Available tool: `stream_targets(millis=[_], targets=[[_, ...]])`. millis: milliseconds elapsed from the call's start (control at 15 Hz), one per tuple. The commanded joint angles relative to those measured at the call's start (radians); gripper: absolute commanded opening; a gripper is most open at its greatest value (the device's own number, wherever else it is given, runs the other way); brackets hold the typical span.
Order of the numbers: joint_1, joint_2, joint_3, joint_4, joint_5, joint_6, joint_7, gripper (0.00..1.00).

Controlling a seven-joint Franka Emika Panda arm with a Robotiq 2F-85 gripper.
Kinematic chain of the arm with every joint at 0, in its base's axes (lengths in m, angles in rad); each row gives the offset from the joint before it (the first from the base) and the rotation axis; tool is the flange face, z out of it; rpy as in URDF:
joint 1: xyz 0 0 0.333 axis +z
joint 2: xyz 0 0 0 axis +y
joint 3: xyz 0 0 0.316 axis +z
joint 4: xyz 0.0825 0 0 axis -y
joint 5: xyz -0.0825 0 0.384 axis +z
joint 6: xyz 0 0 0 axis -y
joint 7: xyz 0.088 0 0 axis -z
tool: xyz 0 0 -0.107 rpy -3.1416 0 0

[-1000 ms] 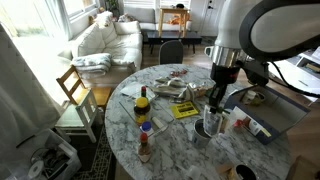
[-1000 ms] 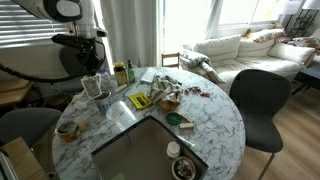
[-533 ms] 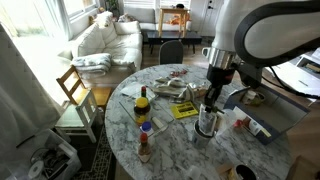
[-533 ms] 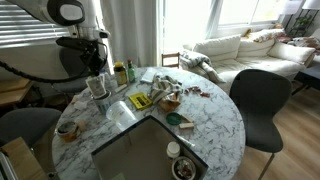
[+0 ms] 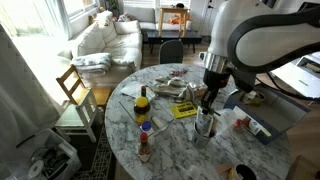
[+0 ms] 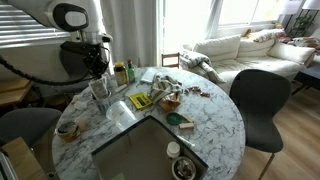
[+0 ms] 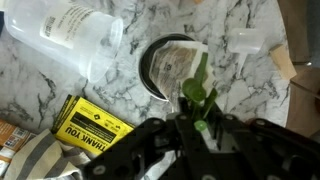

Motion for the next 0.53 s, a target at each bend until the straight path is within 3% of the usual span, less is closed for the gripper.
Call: stream_targets(millis=[0,467], targets=[[-0.001,0.000,-0.004,-0.031,-0.007,0.043,0.019,0.05],[0.002,0.050,-0.003,-0.084,-0.016,0.144,0.062,0.05]])
